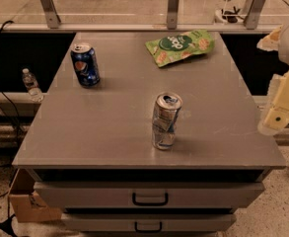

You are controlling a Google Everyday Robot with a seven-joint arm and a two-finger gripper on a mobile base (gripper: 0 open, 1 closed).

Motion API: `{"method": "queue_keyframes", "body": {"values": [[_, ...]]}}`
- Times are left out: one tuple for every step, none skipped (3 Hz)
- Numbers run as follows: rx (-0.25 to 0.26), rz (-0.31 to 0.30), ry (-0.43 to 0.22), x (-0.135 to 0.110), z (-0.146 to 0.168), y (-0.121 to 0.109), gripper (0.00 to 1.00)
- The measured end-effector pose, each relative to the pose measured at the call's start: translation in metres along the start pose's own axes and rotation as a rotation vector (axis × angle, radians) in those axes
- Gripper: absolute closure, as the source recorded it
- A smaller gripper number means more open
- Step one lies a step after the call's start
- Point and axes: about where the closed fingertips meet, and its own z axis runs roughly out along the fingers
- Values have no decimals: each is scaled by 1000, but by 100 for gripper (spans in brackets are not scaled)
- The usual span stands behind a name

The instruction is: Knock redbull can over

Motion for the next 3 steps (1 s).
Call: {"method": "queue_keyframes", "body": {"values": [[0,0,0,0,0,0,0],[-8,-3,-97,-8,15,-2,0],[-46,-18,-283,-21,52,-6,0]]}}
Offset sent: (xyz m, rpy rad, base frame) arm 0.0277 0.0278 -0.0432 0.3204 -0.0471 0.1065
